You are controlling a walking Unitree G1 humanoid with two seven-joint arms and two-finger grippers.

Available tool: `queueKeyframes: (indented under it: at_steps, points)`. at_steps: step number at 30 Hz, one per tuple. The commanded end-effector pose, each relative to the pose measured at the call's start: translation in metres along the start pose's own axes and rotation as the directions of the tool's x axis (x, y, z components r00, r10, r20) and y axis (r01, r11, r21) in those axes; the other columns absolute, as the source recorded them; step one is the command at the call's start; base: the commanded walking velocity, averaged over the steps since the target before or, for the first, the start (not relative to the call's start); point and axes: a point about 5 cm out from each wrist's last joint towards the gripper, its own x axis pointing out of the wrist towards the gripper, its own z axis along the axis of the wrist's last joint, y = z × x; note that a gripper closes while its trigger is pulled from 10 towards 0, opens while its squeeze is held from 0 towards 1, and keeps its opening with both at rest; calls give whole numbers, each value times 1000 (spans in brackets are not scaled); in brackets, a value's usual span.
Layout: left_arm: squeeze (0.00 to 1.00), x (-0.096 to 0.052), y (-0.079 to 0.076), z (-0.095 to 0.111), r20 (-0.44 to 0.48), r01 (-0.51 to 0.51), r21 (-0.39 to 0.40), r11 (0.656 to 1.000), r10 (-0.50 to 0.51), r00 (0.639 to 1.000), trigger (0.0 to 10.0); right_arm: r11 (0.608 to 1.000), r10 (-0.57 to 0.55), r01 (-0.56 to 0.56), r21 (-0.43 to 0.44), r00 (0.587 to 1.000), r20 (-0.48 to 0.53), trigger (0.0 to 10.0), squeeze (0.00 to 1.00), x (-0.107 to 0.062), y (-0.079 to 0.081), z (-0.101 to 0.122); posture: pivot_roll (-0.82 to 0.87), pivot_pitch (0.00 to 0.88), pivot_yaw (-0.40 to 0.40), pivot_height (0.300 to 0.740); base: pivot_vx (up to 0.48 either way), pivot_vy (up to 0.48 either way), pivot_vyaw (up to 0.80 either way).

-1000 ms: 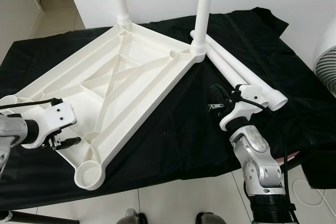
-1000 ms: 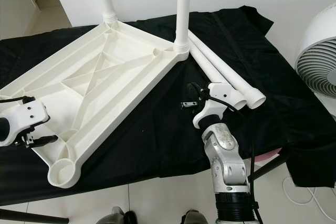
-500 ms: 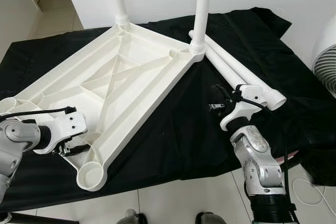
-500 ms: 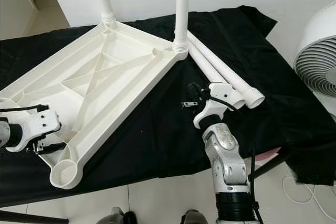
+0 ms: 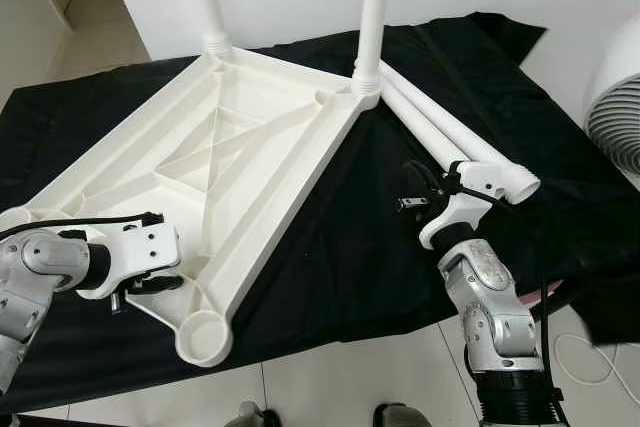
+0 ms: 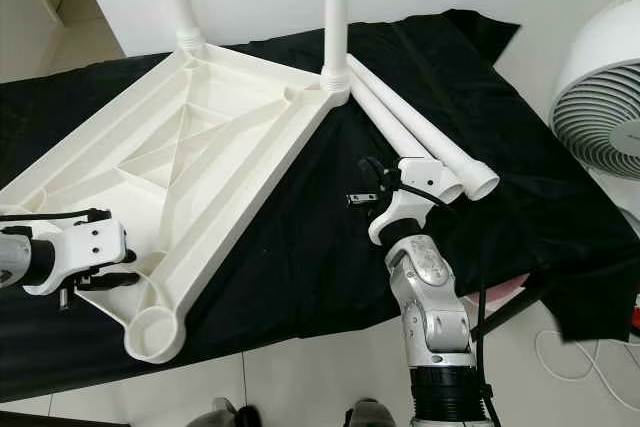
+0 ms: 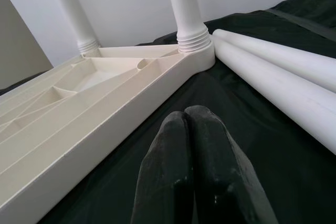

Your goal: Building children table

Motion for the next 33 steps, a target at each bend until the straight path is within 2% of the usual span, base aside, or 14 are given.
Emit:
queueKeyframes:
  at_steps: [1,7,15,19,20,25,27,31,33]
  points:
    - [0,-1,-3,-14,-24,-29,-99,995,27,999,0,1000,3,-3,3,1000,7,10000,0,1,2,0,-118,98,107,740,0,0,0]
    - [0,-4,-10,-23,-52,-40,-147,988,32,998,0,1000,6,-6,6,1000,7,10000,0,3,3,0,-114,95,106,740,0,0,0]
    - [0,-4,-24,-23,-49,-47,-226,973,36,998,0,1000,8,-8,3,1000,6,10000,0,2,2,0,-115,100,102,740,0,0,0]
    - [0,-5,-23,-20,-47,-92,-246,965,83,995,0,1000,11,-11,2,1000,6,10000,0,2,2,0,-113,102,98,740,0,0,0]
    - [0,-6,-21,-17,-42,-131,-260,957,124,991,0,1000,13,-13,2,1000,4,10000,0,2,3,0,-112,105,96,740,0,0,0]
    - [0,-5,-19,-11,-23,-163,-265,950,162,986,0,1000,16,-16,3,1000,0,10000,0,1,3,-1,-106,107,93,740,0,0,0]
    - [0,1,-15,-1,4,-201,-255,946,209,978,0,1000,20,-20,3,1000,-1,10000,0,3,4,-1,-106,107,92,740,0,0,0]
    - [0,12,-14,12,42,-213,-239,948,229,973,0,1000,22,-22,3,1000,-2,10000,0,4,4,-1,-102,110,89,740,0,0,0]
    - [0,25,-14,28,92,-211,-232,949,238,967,0,1000,23,-23,3,1000,-2,10000,0,3,4,-1,-103,110,90,740,0,0,0]
